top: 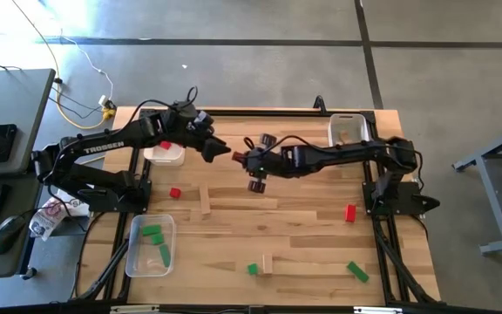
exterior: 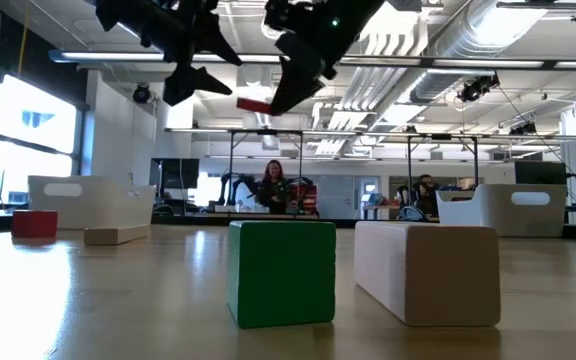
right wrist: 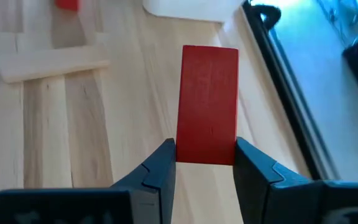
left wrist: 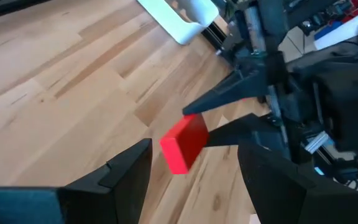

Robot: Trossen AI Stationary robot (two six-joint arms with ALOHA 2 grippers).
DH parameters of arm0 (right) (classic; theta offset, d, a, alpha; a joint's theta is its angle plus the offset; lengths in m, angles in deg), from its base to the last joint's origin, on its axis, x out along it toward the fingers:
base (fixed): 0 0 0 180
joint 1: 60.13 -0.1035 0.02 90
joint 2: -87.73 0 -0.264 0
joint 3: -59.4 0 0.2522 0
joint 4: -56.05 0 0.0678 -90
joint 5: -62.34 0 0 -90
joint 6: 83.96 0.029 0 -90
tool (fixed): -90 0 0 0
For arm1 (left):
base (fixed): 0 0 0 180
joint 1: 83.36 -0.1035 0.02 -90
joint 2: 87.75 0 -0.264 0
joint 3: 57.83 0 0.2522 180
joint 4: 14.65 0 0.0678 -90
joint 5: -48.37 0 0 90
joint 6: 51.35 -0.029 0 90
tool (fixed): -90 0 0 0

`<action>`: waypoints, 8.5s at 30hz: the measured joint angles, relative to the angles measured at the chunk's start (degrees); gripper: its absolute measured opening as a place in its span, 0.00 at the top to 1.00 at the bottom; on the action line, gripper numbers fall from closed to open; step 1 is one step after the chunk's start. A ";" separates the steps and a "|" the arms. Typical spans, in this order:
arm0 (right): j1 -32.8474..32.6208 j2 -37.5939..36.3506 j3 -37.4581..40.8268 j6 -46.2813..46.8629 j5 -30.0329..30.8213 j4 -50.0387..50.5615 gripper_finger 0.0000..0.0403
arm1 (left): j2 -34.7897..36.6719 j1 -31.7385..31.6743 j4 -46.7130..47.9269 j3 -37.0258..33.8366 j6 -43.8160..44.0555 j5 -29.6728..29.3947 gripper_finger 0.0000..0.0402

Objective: Sort & place blocks by color
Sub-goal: Put the red block into the white bin, then put the green block into the transparent bin

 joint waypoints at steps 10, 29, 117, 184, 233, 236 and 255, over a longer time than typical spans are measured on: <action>-2.86 -0.24 0.00 -8.76 1.10 -5.85 0.75 | 0.00 3.54 0.40 0.00 1.39 -0.11 0.44; -4.49 -0.22 0.00 -13.15 8.23 -10.85 0.75 | 0.00 7.49 0.35 0.00 -0.17 -0.70 0.51; -2.85 -1.03 0.00 26.47 18.45 31.17 0.41 | -11.80 -12.01 41.89 -0.63 -9.65 -45.10 0.79; -41.57 -12.66 24.55 75.73 -37.41 40.53 0.41 | -3.37 0.74 43.98 5.77 -10.03 -41.22 0.55; -59.58 -3.90 28.44 108.58 -39.01 16.44 0.41 | -3.41 0.71 -20.55 5.77 -12.65 -20.88 0.55; -59.94 -2.69 28.39 110.62 -39.76 15.70 0.46 | -3.41 0.72 -23.33 5.77 -12.65 -21.32 0.55; -58.75 -3.47 28.41 111.87 -38.44 15.17 0.82 | -5.71 0.76 -25.76 5.77 -12.78 -16.83 0.55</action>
